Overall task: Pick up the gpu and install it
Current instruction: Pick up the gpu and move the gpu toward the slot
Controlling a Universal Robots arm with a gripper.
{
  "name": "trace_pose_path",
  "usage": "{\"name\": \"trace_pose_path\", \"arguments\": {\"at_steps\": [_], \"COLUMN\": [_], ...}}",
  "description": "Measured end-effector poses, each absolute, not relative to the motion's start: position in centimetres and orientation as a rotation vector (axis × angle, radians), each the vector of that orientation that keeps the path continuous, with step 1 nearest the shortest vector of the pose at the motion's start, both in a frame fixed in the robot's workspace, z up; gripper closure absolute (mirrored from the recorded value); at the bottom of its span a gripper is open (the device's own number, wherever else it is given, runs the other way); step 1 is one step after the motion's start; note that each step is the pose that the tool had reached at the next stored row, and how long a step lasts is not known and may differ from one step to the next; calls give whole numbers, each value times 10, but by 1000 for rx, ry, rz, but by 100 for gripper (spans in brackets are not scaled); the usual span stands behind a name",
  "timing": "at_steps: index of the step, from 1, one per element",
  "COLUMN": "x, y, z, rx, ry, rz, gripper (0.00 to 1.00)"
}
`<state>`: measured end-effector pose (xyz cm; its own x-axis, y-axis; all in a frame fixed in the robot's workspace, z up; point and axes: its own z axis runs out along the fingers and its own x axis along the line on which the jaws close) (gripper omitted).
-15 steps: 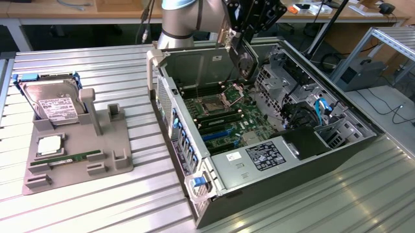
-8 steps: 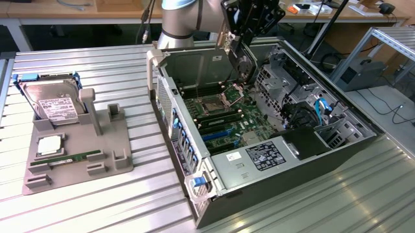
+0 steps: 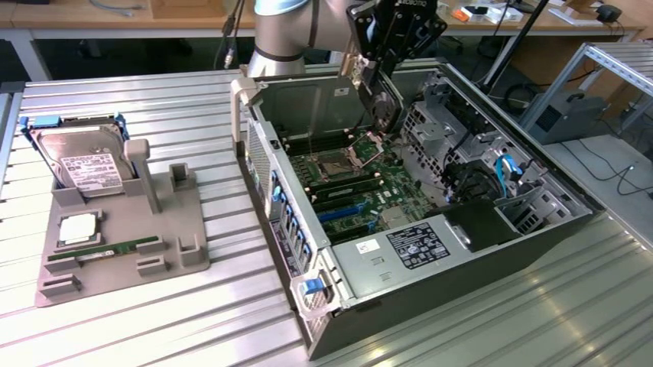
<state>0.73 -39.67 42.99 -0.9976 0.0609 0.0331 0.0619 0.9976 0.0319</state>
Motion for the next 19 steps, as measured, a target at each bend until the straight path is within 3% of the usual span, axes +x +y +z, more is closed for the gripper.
{"name": "trace_pose_path", "arguments": {"at_steps": [19], "x": [28], "y": [-397], "z": [408], "rx": [-61], "ry": [-3104], "rz": [-50], "gripper": [73]}}
